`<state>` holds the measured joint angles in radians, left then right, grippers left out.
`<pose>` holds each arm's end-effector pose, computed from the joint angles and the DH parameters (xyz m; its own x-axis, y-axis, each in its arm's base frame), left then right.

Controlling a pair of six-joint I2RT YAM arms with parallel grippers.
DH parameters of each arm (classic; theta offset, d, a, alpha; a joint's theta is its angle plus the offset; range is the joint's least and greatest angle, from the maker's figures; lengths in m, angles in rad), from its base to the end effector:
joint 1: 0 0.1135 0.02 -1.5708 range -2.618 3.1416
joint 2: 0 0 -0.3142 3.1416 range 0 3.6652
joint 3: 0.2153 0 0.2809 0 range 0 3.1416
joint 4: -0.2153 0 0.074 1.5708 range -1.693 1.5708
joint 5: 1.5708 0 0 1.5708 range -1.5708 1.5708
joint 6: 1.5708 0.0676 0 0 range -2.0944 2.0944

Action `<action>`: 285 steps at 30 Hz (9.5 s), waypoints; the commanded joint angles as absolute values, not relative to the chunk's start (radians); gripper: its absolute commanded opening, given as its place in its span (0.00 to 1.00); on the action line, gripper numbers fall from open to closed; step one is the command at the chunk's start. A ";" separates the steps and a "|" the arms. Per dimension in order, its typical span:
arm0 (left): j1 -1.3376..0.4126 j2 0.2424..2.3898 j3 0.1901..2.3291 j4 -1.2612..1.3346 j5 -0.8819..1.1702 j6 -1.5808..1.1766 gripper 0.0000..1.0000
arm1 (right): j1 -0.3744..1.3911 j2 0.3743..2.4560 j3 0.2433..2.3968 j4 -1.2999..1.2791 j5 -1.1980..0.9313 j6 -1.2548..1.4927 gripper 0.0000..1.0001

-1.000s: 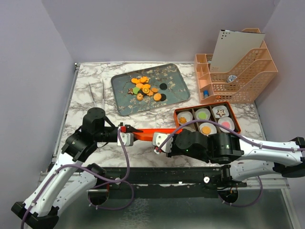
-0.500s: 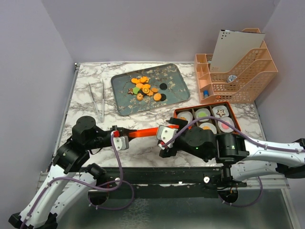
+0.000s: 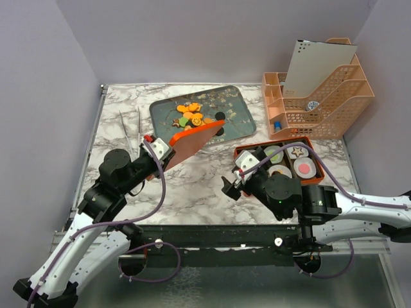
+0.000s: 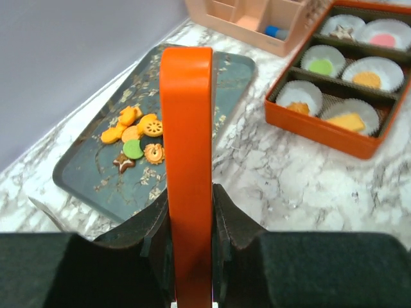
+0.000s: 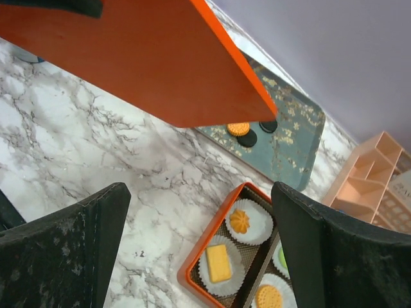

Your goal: Pack the cookies

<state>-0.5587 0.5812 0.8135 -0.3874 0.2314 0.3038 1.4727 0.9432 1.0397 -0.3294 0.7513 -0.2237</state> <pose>0.1179 -0.0920 0.3860 0.0868 0.2891 -0.9533 0.7149 0.6484 0.2618 0.0678 0.2173 0.4255 0.1249 -0.3865 -0.9138 -0.6507 0.6633 -0.3695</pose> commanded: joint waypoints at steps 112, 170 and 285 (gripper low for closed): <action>-0.899 1.153 0.577 0.860 -0.333 -1.250 0.00 | 0.215 0.863 0.659 -0.180 0.009 0.412 1.00; -0.982 1.387 0.317 0.979 -0.643 -1.305 0.02 | 0.101 1.091 0.497 -0.098 -0.205 0.412 1.00; -0.856 1.144 0.030 0.332 -0.477 -1.278 0.30 | 0.344 1.128 0.670 -0.235 -0.102 0.367 1.00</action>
